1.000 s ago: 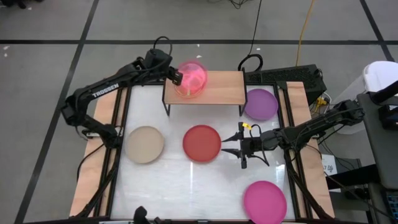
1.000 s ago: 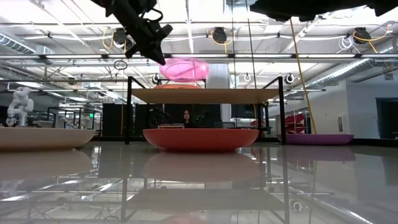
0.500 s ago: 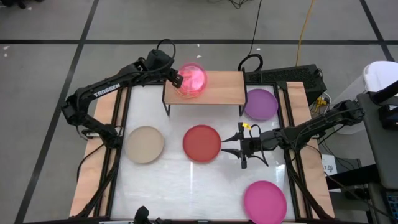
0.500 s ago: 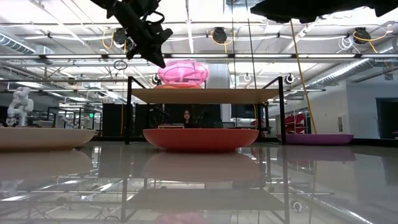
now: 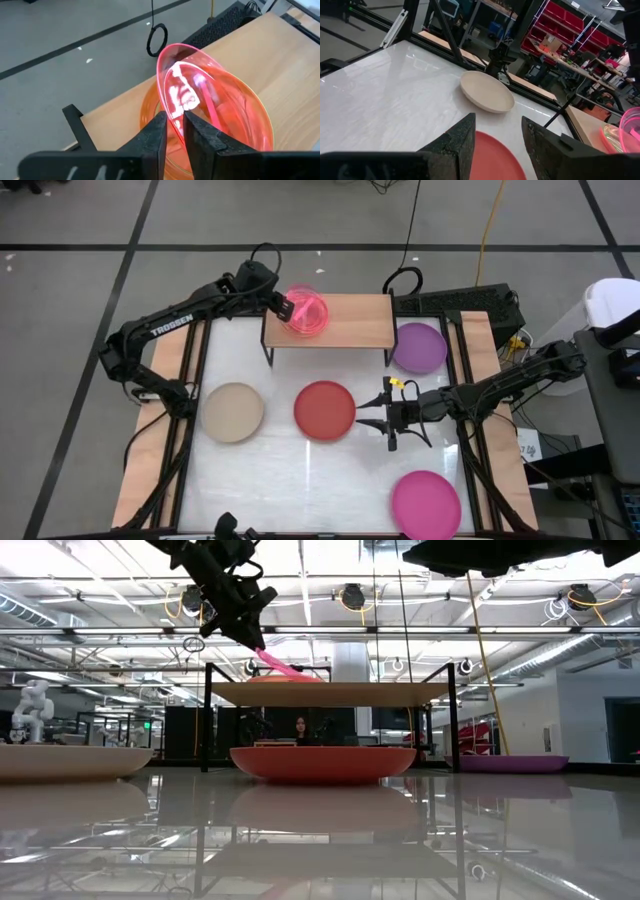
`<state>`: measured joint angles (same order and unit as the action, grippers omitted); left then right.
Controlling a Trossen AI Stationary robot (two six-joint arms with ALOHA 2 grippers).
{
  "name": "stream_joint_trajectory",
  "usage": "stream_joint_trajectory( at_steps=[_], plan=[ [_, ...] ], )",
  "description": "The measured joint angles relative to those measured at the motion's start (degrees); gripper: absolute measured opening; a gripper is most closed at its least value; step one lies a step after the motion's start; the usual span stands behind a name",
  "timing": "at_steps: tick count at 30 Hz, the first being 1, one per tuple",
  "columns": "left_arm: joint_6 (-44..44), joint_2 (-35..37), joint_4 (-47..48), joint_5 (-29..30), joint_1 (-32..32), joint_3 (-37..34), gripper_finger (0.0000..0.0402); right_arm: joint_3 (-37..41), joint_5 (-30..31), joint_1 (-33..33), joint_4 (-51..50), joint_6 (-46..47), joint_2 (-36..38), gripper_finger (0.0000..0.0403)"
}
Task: Place and stack plates onto a shelf
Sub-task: Stack the small pink plate on top of the small green plate on the shelf, then put the big purple plate on the shelf
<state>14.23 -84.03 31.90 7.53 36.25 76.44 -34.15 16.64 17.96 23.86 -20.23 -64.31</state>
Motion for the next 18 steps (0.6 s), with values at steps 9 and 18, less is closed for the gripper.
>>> stream_joint_trajectory(
  at_steps=[9,18],
  plan=[
    [-3.2,0.3,-0.3,0.0,0.0,0.0,0.0070,0.0,0.0,0.0,-0.2,0.0,0.0,0.0141],
    [-2.0,1.2,0.1,0.0,-0.3,0.0,0.0078,0.0,0.0,0.0,-0.6,0.0,0.0,0.0141]
  ],
)
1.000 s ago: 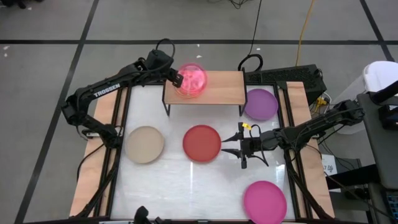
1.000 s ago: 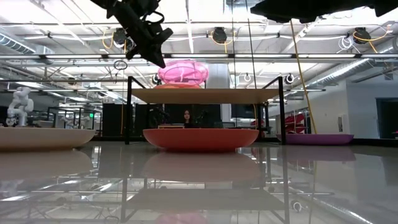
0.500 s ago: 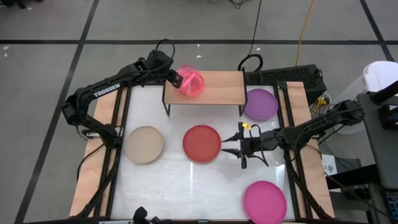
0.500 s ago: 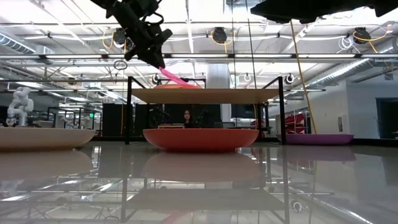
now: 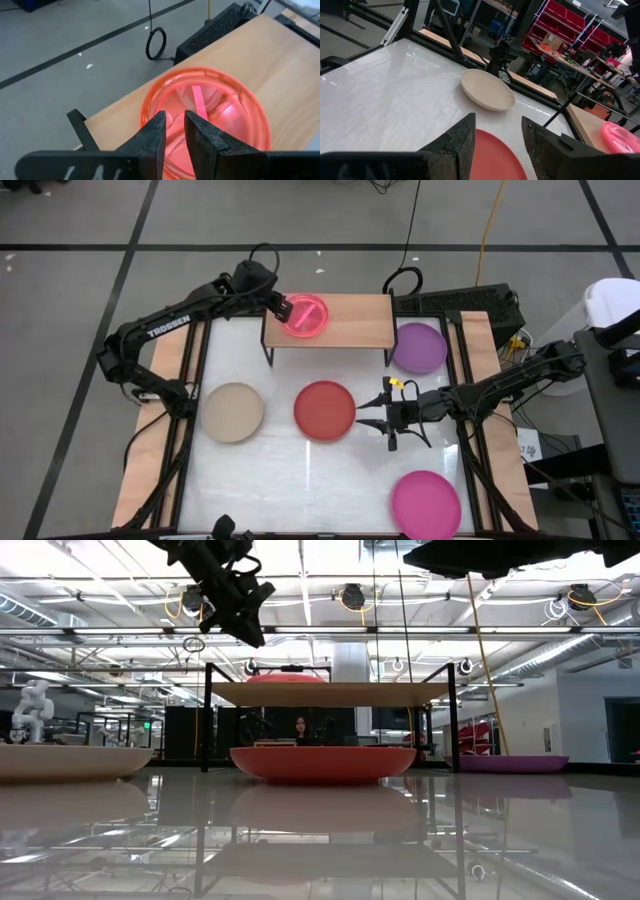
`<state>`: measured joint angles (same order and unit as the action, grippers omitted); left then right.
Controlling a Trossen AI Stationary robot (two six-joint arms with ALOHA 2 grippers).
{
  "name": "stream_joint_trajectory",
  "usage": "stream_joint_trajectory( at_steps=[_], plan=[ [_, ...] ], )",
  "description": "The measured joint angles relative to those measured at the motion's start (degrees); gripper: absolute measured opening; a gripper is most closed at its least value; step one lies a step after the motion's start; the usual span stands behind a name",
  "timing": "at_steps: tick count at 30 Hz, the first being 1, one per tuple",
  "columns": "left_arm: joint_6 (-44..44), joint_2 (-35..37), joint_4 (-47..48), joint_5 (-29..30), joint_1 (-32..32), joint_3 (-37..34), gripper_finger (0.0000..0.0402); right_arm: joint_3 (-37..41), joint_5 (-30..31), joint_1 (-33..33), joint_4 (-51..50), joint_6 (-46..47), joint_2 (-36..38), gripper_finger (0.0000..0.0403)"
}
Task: Place and stack plates onto a shelf
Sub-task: Put the big purple plate on the shelf
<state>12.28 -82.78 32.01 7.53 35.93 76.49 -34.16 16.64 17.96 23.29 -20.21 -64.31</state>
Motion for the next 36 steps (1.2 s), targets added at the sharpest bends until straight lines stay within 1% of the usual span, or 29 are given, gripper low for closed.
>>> stream_joint_trajectory(
  at_steps=[4,8,11,15,19,22,25,29,33,36],
  plan=[
    [-0.7,0.4,0.0,-0.1,-0.5,0.0,0.0106,0.0,0.0,0.0,0.0,0.0,0.0,0.0141],
    [-1.3,3.7,-1.8,-0.8,-1.2,0.0,0.0123,0.0,0.0,0.0,-0.4,0.0,0.0,0.0141],
    [-1.5,8.0,-3.9,-3.1,-1.3,0.0,0.0124,0.0,0.0,0.0,-1.5,0.0,0.0,0.0141],
    [-1.6,15.8,-6.9,-5.0,-2.3,0.0,0.0124,0.0,0.0,0.0,-2.6,0.2,0.0,0.0141],
    [-3.2,23.5,-4.9,-5.0,-5.7,0.0,0.0124,0.0,0.0,0.0,-3.3,5.5,0.0,0.0141],
    [-4.2,29.1,-3.0,-4.1,-9.2,-1.0,0.0124,-0.1,0.2,0.0,-7.0,7.5,0.0,0.0141],
    [-3.1,34.7,-3.7,-1.2,-13.1,-5.2,0.0124,-0.1,2.3,-0.1,-10.2,9.5,0.0,0.0141],
    [-1.5,41.1,-8.8,1.7,-17.7,-15.2,0.0124,-0.3,3.1,-0.7,-12.0,10.6,0.0,0.0141],
    [-1.1,45.4,-16.1,2.1,-19.3,-25.3,0.0124,-3.2,2.9,-0.7,-16.3,12.3,-0.7,0.0141],
    [-0.1,47.4,-21.8,2.1,-19.6,-31.0,0.0124,-5.7,2.9,-0.7,-20.0,12.5,-2.0,0.0141]
  ],
)
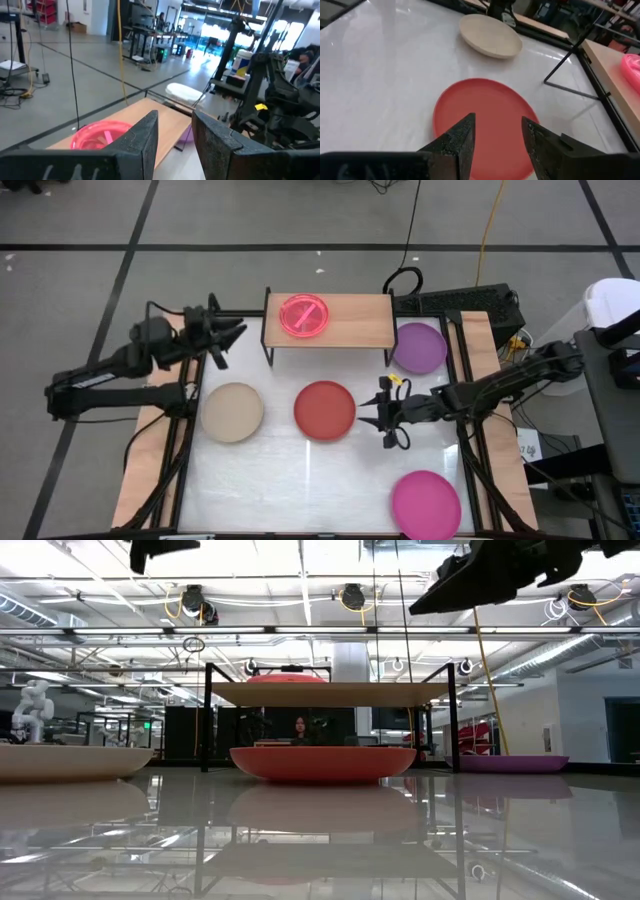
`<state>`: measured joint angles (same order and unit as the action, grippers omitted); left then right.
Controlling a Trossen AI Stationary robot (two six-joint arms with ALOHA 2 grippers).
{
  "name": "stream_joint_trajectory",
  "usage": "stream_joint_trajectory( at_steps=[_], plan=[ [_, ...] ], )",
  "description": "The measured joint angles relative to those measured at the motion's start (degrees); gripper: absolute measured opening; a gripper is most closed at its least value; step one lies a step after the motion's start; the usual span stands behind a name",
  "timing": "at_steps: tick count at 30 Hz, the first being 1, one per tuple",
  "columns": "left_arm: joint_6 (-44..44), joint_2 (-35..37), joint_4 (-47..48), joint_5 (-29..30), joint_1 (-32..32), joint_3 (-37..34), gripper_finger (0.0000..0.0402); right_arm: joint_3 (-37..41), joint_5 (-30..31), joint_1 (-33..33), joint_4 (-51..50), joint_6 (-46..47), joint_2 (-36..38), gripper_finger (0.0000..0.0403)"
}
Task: Place and stack plates onto a shelf
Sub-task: Put the big purple plate on the shelf
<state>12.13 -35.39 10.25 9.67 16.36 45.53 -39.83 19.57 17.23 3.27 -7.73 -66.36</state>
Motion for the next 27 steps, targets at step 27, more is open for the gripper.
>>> stream_joint_trajectory(
  at_steps=[27],
  plan=[
    [7.0,-2.9,-4.9,-0.6,0.0,-11.2,0.0124,-0.5,3.4,-16.2,-54.4,34.7,-2.6,0.0141]
  ],
)
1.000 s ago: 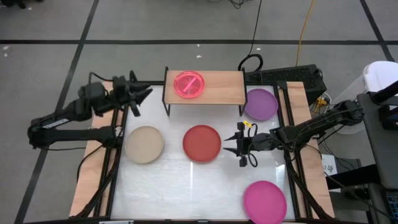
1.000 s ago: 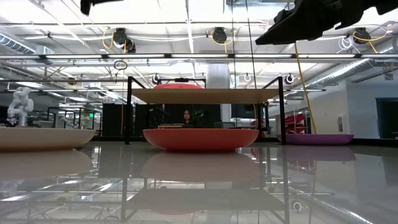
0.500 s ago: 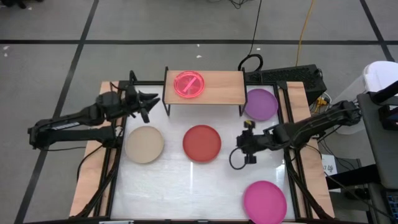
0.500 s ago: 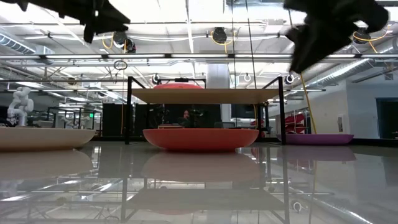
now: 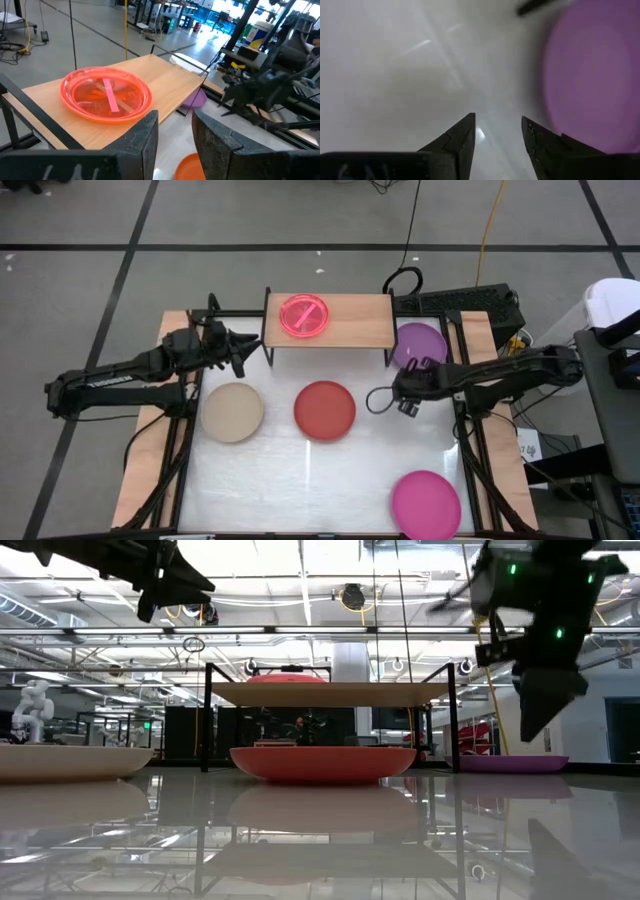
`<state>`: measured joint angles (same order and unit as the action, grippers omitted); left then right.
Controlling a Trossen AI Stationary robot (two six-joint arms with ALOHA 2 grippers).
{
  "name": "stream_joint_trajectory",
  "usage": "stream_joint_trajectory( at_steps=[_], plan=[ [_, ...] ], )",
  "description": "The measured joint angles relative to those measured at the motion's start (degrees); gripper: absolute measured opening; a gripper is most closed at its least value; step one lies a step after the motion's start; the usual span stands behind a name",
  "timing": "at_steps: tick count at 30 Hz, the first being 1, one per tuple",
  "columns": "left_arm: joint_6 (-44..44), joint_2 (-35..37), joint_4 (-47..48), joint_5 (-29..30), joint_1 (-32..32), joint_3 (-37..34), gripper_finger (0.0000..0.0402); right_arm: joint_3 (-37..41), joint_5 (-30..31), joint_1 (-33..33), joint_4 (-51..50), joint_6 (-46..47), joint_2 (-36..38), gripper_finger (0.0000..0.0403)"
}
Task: Place and stack plates onto a shelf
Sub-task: Put the big purple plate on the shelf
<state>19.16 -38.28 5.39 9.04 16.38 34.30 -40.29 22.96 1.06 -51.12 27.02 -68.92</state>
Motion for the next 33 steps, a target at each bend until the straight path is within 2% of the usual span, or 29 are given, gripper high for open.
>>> stream_joint_trajectory(
  at_steps=[4,8,15,18,25,33],
  plan=[
    [0.0,0.0,-0.6,0.0,0.0,0.0,0.0124,3.2,5.3,-5.3,2.0,-0.9,0.0,0.0141],
    [0.0,0.0,-1.5,0.0,0.0,0.0,0.0124,3.3,7.0,-9.1,4.5,-2.6,0.0,0.0141],
    [-0.4,0.0,-1.2,-0.1,0.0,0.0,0.0124,3.3,2.6,-13.4,7.9,-5.4,0.0,0.0141],
    [-0.4,0.0,-1.2,-0.1,0.0,0.0,0.0124,3.8,2.5,-14.6,9.1,-5.9,0.0,0.0141],
    [-0.7,0.0,-1.2,-0.1,0.0,0.0,0.0124,9.5,2.2,-18.1,19.3,-6.9,-0.8,0.0141],
    [-1.0,0.0,-1.1,-0.1,0.0,0.0,0.0124,10.9,0.8,-20.5,20.2,-6.9,-4.1,0.0132]
  ],
)
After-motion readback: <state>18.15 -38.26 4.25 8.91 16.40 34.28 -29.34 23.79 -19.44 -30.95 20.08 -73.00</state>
